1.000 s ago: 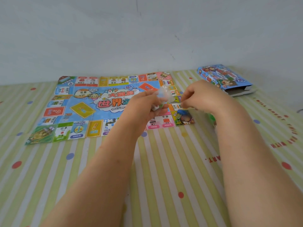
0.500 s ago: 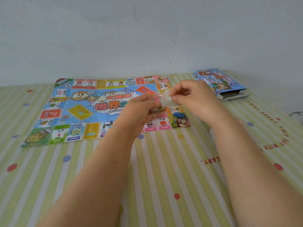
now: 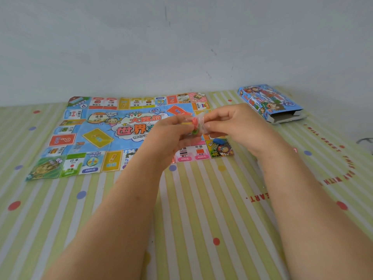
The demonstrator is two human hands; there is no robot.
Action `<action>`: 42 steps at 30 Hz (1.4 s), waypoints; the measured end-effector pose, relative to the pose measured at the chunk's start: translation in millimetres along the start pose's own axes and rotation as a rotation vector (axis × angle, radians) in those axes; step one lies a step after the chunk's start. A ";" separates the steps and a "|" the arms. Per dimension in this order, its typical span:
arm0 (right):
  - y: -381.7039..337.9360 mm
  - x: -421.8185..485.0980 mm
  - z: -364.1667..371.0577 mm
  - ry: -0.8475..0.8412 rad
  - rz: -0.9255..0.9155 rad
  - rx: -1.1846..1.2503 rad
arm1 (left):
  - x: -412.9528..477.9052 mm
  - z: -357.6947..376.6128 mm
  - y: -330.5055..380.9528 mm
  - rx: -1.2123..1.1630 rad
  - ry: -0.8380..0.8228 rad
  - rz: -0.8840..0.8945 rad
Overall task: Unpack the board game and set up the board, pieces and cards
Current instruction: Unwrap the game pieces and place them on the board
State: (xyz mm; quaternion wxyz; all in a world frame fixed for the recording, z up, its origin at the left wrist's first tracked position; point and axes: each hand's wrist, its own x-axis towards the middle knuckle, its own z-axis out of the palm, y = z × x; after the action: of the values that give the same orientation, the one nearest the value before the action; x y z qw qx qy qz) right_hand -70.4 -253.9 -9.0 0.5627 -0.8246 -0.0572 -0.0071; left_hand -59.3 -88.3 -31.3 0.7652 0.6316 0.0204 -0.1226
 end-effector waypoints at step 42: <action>5.5 5.3 10.7 0.080 -0.039 -0.049 | 2.1 1.4 -1.2 0.092 -0.016 0.106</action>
State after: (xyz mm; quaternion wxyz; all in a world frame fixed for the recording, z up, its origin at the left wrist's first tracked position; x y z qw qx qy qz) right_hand -65.1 -245.5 -17.6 0.5438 -0.8361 -0.0503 -0.0525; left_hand -57.7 -90.2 -32.6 0.7410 0.6652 -0.0249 -0.0877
